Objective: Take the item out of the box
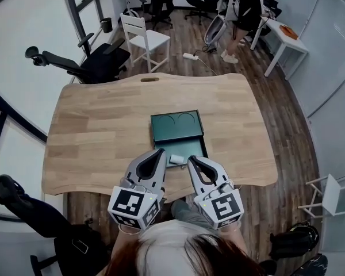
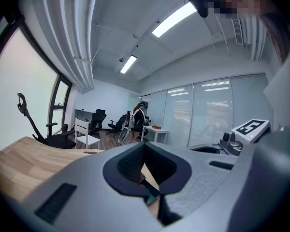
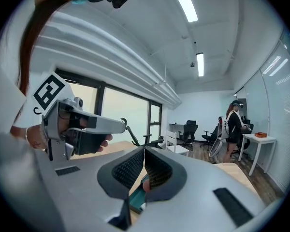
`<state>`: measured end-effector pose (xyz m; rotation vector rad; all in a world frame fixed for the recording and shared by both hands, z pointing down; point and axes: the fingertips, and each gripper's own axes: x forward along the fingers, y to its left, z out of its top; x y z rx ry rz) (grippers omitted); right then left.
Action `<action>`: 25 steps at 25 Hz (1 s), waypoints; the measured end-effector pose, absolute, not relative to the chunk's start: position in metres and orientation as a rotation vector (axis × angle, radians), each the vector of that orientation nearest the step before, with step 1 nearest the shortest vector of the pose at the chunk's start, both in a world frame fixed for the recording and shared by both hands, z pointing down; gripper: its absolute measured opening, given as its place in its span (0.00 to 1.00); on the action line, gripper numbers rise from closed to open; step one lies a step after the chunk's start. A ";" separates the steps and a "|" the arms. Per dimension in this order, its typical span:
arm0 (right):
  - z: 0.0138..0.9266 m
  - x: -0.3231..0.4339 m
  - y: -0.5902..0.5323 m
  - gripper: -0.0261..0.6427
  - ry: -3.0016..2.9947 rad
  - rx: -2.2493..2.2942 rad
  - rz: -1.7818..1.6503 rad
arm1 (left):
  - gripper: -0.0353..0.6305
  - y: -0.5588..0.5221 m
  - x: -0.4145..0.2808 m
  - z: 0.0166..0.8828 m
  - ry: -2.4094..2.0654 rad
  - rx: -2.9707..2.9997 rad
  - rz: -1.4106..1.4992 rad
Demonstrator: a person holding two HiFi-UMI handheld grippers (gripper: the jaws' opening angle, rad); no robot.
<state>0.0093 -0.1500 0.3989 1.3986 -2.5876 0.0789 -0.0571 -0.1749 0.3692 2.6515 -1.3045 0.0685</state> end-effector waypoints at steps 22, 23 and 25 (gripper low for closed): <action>0.467 -0.002 -0.203 0.08 -2.569 1.011 -0.004 | 0.06 -0.223 -0.048 0.373 -1.411 2.588 0.089; 0.470 -0.002 -0.205 0.08 -2.567 1.001 -0.002 | 0.06 -0.225 -0.046 0.374 -1.412 2.586 0.092; 0.478 -0.001 -0.208 0.08 -2.558 0.981 0.006 | 0.06 -0.228 -0.044 0.376 -1.414 2.584 0.100</action>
